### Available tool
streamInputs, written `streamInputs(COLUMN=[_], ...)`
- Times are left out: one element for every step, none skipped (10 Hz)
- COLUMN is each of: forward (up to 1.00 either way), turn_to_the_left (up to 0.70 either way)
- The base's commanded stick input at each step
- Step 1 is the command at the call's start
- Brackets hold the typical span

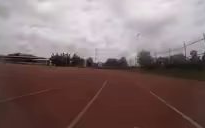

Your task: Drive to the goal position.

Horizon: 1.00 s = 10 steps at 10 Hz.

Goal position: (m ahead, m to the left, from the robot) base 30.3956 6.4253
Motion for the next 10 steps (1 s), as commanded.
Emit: streamInputs(forward=[0.70,0.70,0.70,0.70,0.70,0.70,0.70,0.70,0.70,0.70], turn_to_the_left=[0.00,0.00,0.00,0.00,0.00,0.00,0.00,0.00,0.00,0.00])
